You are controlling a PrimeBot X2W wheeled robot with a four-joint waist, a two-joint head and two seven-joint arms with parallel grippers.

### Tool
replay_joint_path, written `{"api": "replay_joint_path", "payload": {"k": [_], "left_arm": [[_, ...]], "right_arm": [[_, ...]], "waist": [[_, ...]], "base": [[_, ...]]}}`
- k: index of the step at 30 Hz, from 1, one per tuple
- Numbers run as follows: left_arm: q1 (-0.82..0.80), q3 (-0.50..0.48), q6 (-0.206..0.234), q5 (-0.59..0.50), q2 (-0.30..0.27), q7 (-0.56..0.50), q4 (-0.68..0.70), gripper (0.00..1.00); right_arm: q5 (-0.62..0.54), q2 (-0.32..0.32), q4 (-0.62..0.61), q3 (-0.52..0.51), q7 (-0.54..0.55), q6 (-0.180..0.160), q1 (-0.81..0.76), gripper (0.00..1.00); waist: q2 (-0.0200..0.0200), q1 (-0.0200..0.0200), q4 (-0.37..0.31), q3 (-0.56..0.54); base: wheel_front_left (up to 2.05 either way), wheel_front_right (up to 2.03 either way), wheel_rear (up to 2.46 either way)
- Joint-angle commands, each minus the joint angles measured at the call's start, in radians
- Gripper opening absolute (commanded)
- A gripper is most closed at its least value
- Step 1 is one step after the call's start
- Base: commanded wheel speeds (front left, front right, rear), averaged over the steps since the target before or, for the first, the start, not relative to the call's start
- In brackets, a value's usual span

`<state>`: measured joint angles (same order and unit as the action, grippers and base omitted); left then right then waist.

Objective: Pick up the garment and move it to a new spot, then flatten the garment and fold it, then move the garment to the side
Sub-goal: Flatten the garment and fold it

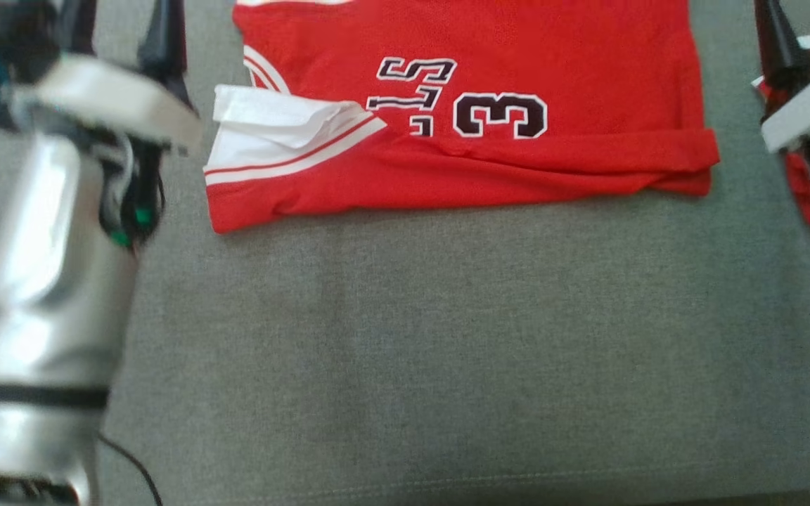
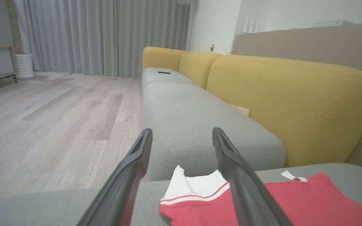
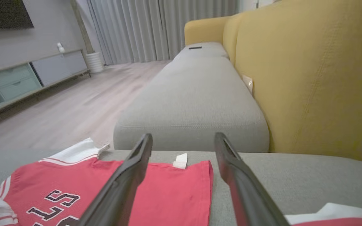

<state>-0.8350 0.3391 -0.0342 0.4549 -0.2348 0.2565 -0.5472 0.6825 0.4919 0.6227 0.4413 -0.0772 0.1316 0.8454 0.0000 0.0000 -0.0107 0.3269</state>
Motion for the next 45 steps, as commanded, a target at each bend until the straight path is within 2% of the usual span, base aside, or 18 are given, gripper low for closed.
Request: {"api": "replay_joint_path", "payload": {"k": [1,4,8,14,20,26,32,38,45], "left_arm": [[0.017,-0.048,0.005,-0.013,-0.025,0.005,0.048,1.0],[0.125,-0.118,-0.001,-0.05,0.009,0.005,0.148,1.0],[0.262,-0.194,-0.013,-0.102,0.063,0.005,0.255,1.0],[0.43,-0.277,-0.038,-0.158,0.143,0.005,0.352,1.0],[0.552,-0.298,-0.051,-0.204,0.176,0.005,0.352,1.0],[0.562,-0.296,-0.057,-0.229,0.183,0.005,0.273,1.0],[0.495,-0.282,-0.055,-0.26,0.182,0.005,0.084,1.0],[0.403,-0.3,0.005,-0.291,0.152,0.005,-0.12,1.0],[0.314,-0.292,0.03,-0.308,0.124,-0.003,-0.293,1.0]], "right_arm": [[-0.007,-0.006,-0.028,-0.005,-0.028,-0.001,-0.039,1.0],[-0.018,-0.043,-0.05,-0.045,-0.117,-0.001,-0.094,1.0],[-0.069,-0.1,-0.103,-0.103,-0.168,-0.001,-0.185,1.0],[-0.196,-0.213,-0.202,-0.2,-0.183,-0.001,-0.36,1.0],[-0.311,-0.329,-0.274,-0.285,-0.184,-0.001,-0.517,1.0],[-0.359,-0.37,-0.308,-0.3,-0.184,-0.001,-0.55,1.0],[-0.361,-0.37,-0.322,-0.3,-0.18,-0.001,-0.537,1.0],[-0.354,-0.371,-0.333,-0.292,-0.175,-0.001,-0.525,1.0],[-0.349,-0.369,-0.341,-0.287,-0.171,-0.001,-0.516,1.0]], "waist": [[0.0,0.0,-0.002,-0.02],[0.0,0.0,-0.007,-0.054],[0.0,0.0,-0.015,-0.095],[0.0,0.0,-0.026,-0.147],[0.0,0.0,-0.04,-0.176],[0.0,0.0,-0.063,-0.163],[0.0,0.0,-0.088,-0.132],[0.0,0.0,-0.115,-0.094],[0.0,0.0,-0.131,-0.065]], "base": [[0.0,0.0,0.0],[0.0,0.0,0.0],[0.0,0.0,0.0],[0.0,0.0,0.0],[0.0,0.0,0.0],[0.0,0.0,0.0],[0.0,0.0,0.0],[0.0,0.0,0.0],[0.0,0.0,0.0]]}}
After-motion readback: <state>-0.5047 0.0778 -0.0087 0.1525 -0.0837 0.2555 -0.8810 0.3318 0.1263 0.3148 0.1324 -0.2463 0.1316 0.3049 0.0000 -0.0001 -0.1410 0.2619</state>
